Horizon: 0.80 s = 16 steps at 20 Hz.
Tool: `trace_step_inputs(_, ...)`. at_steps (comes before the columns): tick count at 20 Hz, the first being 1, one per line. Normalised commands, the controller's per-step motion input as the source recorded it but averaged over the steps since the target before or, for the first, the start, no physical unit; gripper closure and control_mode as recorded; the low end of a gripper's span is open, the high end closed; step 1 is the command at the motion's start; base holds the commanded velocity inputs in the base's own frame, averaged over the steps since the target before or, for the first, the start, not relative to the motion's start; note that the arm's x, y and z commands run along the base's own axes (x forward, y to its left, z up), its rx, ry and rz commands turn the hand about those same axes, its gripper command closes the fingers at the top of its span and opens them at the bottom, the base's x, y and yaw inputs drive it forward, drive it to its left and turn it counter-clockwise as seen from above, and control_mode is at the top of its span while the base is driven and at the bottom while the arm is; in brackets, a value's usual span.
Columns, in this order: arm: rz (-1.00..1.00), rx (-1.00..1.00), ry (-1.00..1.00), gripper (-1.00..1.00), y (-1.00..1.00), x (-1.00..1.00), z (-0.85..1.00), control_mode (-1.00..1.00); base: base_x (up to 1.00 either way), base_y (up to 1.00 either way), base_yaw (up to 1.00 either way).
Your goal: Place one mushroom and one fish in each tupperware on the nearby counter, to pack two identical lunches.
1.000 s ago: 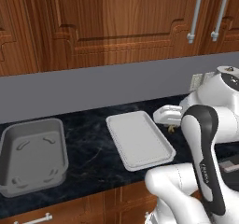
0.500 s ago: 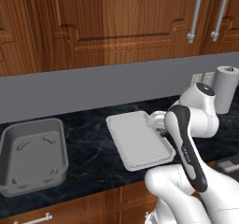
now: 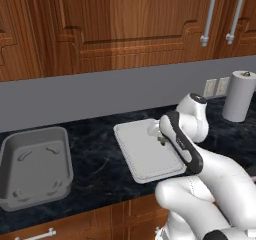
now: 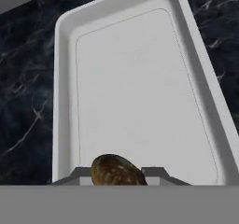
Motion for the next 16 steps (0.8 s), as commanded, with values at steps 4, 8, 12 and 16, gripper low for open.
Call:
trace_step_inputs(4,0.0,0.0,0.03,1.0,0.18,0.79,-0.52,-1.0,0.0,0.0,0.0)
trace_step_inputs(8,0.0,0.0,0.04,1.0,0.11,0.7,-0.47,-1.0,0.0,0.0,0.0)
trace_step_inputs(12,0.0,0.0,0.05,1.0,0.05,0.67,-0.44,-1.0,0.0,0.0,0.0)
trace_step_inputs(16,0.0,0.0,0.05,1.0,0.1,0.68,-0.46,-1.0,0.0,0.0,0.0)
